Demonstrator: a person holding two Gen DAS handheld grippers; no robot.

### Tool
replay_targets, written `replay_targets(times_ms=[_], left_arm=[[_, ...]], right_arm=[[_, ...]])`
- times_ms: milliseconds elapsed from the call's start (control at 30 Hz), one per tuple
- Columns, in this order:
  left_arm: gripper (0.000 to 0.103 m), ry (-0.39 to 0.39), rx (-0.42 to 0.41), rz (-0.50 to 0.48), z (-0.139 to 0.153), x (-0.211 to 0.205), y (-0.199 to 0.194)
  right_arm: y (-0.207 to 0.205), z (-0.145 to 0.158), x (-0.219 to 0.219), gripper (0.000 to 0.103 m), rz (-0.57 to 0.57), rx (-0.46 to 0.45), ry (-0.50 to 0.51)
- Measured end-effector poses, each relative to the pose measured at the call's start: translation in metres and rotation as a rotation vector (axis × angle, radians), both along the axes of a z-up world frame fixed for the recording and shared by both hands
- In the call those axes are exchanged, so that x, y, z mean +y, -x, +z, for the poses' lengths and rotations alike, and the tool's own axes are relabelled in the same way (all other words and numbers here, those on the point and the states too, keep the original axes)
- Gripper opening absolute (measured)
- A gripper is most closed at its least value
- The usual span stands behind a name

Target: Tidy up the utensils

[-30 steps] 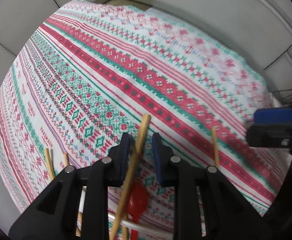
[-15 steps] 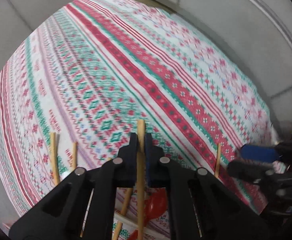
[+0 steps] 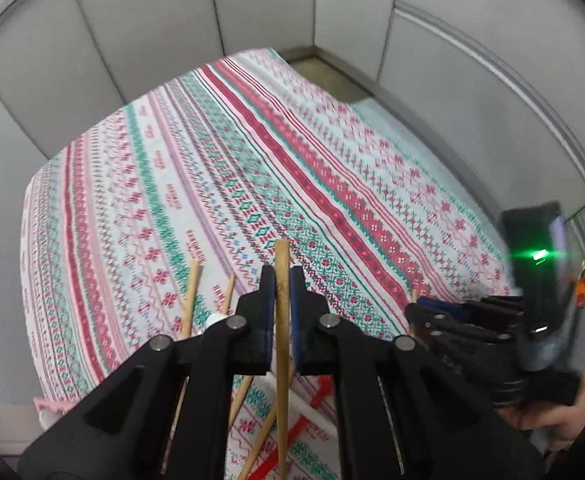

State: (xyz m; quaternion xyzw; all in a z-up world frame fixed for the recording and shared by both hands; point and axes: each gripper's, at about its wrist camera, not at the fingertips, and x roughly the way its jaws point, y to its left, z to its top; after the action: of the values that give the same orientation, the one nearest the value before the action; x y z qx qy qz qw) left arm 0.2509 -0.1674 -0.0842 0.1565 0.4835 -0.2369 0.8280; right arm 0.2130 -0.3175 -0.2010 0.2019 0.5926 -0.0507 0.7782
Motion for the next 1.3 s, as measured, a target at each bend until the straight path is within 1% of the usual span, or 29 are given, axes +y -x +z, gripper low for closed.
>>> replay_targets(times_ms=[67, 133, 233, 300, 367, 533, 600, 767, 933, 1100, 1300], left_arm=[[0.008, 0.025, -0.012, 0.017, 0.008, 0.010, 0.007], [0.008, 0.053, -0.027, 0.031, 0.016, 0.020, 0.016], [0.008, 0.089, -0.055, 0.052, 0.028, 0.036, 0.031], [0.008, 0.124, -0.070, 0.070, 0.038, 0.052, 0.041], [0.008, 0.158, -0.085, 0.090, 0.046, 0.066, 0.047], [0.008, 0.274, -0.130, 0.141, 0.070, 0.102, 0.064], [0.008, 0.305, -0.159, 0.156, 0.078, 0.113, 0.072], [0.008, 0.333, -0.252, 0.189, 0.091, 0.134, 0.092], [0.008, 0.364, -0.297, 0.235, 0.099, 0.158, 0.101], [0.008, 0.435, -0.356, 0.282, 0.118, 0.187, 0.105], [0.008, 0.490, -0.430, 0.324, 0.131, 0.209, 0.102]], right_arm=[[0.001, 0.000, 0.008, 0.009, 0.029, -0.015, 0.046], [0.002, 0.000, 0.012, 0.007, 0.049, -0.028, 0.067], [0.000, 0.000, 0.008, 0.004, 0.055, -0.050, 0.000], [0.002, 0.007, 0.009, 0.004, 0.058, -0.084, -0.028], [0.006, 0.021, 0.012, 0.004, 0.073, -0.126, -0.034], [0.025, 0.061, 0.023, 0.004, 0.122, -0.243, -0.034], [0.033, 0.080, 0.032, 0.004, 0.157, -0.302, -0.013], [0.048, 0.111, 0.053, 0.004, 0.219, -0.393, 0.046], [0.065, 0.137, 0.063, 0.004, 0.236, -0.467, 0.078], [0.068, 0.163, 0.066, 0.003, 0.227, -0.541, 0.063], [0.064, 0.187, 0.075, 0.003, 0.220, -0.618, 0.043]])
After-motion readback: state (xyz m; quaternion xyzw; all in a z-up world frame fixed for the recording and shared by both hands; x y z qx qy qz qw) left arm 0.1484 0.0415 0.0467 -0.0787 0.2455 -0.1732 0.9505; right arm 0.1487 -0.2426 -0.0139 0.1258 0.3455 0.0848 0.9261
